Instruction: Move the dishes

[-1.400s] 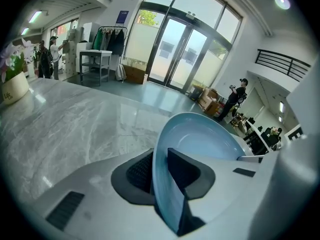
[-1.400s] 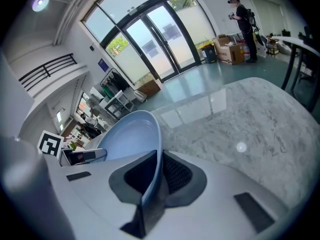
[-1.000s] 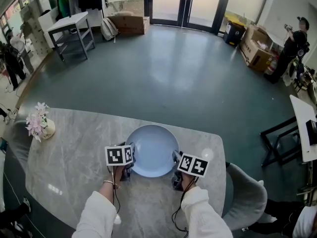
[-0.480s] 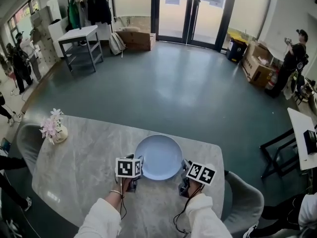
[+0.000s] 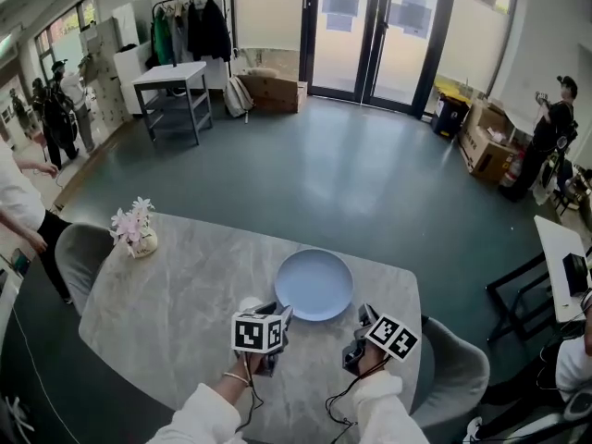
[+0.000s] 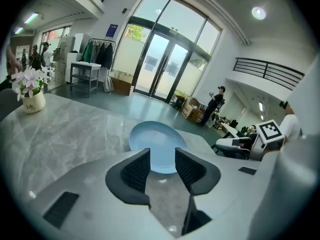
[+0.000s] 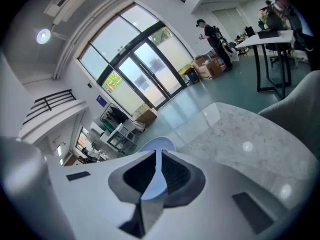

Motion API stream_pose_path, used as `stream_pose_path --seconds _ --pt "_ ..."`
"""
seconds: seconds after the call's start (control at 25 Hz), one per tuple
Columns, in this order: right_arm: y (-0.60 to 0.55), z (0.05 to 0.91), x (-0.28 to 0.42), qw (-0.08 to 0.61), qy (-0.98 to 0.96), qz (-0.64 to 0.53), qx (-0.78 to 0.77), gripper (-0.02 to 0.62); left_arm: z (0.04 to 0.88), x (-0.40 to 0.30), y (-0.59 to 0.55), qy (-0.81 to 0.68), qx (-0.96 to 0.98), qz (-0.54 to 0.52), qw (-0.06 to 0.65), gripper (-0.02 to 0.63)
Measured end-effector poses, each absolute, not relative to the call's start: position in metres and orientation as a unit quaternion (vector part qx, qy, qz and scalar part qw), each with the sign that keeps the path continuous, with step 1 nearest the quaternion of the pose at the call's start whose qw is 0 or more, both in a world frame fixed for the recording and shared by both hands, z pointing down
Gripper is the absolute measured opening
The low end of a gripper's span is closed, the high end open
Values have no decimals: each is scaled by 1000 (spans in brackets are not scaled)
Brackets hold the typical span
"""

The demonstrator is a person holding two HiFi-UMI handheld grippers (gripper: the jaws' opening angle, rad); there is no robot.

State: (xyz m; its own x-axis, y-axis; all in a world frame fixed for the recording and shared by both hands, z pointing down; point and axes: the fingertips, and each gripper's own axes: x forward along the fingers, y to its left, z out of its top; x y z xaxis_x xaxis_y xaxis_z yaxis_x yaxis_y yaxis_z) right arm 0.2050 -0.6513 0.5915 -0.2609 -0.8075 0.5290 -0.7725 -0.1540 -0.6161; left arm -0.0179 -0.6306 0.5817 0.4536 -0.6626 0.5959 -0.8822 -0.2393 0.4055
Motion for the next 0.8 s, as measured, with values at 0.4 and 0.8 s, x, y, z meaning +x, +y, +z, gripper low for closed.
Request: stream_pose_path --seconds 0.4,0.8 --pt "-551 516 166 101 702 -406 -576 67 527 -26 -527 -461 806 82 362 101" --pt "-451 510 133 66 714 -397 -574 61 513 -55 -437 -466 811 82 343 35"
